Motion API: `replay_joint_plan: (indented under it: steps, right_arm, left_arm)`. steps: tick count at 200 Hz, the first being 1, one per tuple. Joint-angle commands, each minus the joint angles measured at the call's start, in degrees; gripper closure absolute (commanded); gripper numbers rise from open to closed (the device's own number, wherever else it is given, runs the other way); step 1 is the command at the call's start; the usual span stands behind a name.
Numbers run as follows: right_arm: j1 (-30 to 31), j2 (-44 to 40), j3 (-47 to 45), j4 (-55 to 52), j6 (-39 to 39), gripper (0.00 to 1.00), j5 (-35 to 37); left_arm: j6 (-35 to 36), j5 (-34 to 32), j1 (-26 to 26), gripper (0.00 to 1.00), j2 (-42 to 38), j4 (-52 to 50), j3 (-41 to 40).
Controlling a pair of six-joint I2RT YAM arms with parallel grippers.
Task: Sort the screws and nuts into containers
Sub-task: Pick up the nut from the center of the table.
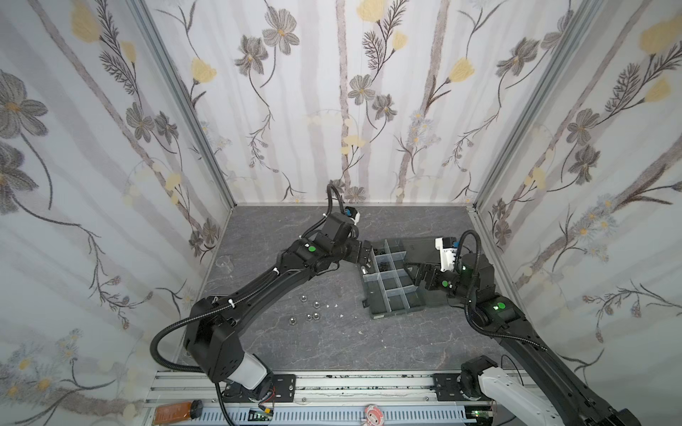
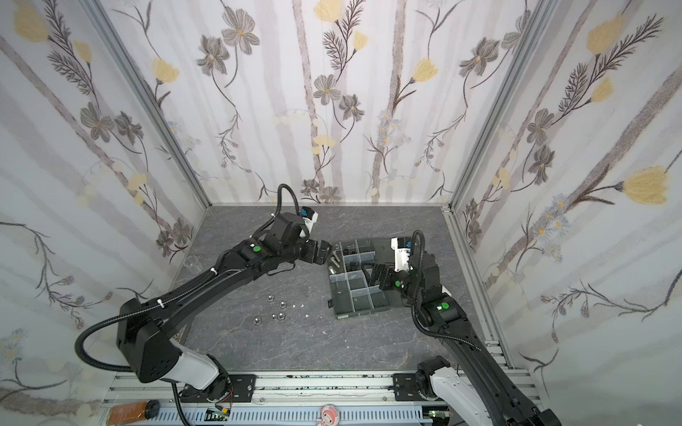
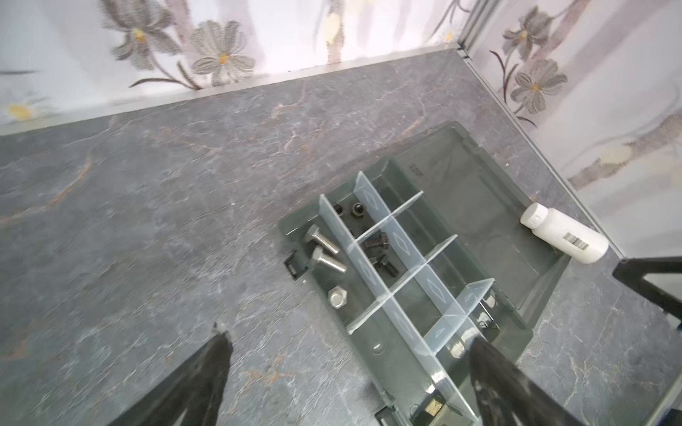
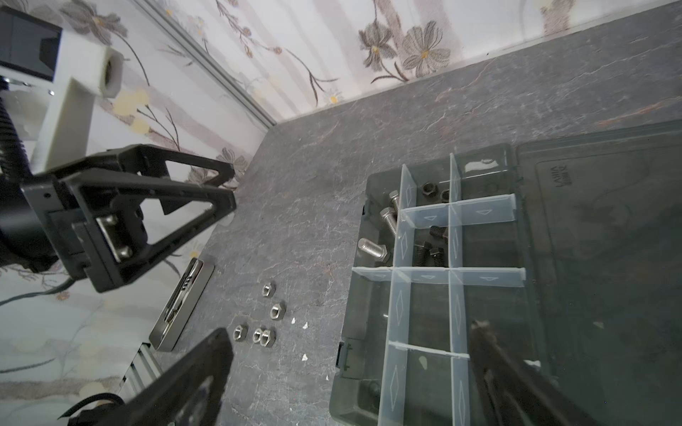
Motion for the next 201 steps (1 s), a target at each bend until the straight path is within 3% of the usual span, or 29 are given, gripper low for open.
replay_joint_plan:
  steps: [1,47,98,129,160,201]
  right_arm:
    - [4.7,3.5,2.9,-1.9,-1.3,0.02,5.4]
    - [17.2,15.8,13.6,-5.8,-3.5,0.06,12.2]
    - [30.1,32.2,26.5,-12.2,-5.8,0.17,19.8]
    - [32.6,40.8,33.1,-14.6,-5.9,0.31,21.0]
    - [34.7,49.4,39.4,-16.7,-6.2,0.32,21.4]
    - [36.9,58.8,46.4,-18.3,-6.6,0.34,20.5]
  left_arm:
    - [-4.1,0.0,3.2,0.00,-4.7,3.3,-5.4]
    - [-7.9,1.8,13.7,0.00,-16.1,6.0,-16.3]
    - [-10.0,6.1,23.5,0.00,-23.7,3.0,-19.0]
    - [-14.5,6.3,27.4,0.00,-29.5,5.8,-24.0]
    - [-17.1,5.5,32.4,0.00,-34.9,8.8,-29.2]
    - [-19.7,9.0,34.3,0.00,-36.0,11.4,-33.6]
